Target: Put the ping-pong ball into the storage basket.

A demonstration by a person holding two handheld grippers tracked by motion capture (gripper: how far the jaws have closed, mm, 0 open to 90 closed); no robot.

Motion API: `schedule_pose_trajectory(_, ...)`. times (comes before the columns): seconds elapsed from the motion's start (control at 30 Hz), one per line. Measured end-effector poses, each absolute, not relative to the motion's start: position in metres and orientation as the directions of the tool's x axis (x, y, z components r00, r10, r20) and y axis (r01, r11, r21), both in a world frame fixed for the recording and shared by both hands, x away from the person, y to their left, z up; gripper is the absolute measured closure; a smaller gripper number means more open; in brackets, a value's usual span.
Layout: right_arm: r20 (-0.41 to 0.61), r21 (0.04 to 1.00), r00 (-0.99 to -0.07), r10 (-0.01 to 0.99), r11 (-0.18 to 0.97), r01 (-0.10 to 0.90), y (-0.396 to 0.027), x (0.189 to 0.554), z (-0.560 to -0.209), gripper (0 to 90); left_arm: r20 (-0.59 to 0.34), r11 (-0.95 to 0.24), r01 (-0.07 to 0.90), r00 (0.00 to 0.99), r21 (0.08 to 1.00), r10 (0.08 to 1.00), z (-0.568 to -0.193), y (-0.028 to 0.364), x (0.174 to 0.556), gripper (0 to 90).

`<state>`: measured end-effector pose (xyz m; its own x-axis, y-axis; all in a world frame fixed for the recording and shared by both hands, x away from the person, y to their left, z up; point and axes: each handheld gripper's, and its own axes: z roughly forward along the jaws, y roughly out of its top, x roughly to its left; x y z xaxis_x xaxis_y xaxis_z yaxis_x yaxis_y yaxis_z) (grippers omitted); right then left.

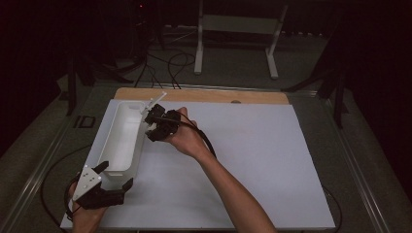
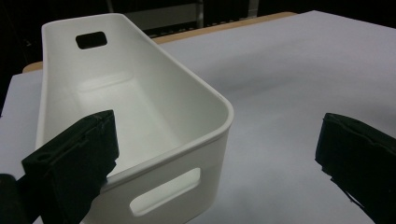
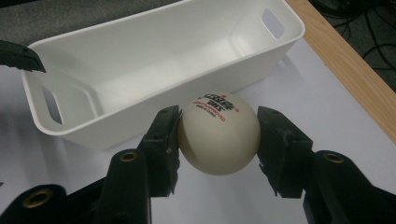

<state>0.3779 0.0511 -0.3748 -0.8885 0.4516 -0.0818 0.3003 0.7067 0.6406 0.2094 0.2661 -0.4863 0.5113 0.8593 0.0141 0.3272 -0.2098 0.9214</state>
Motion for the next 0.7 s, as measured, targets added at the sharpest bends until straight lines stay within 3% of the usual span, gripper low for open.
schedule_pose_trajectory(0.7,-0.082,0.656,-0.898,0.433,0.702,0.279,0.068,0.375,-0.375,50.6,0.018,-0.210,0.328,0.502,0.921,0.864,-0.486,0.267,0.209,0.0)
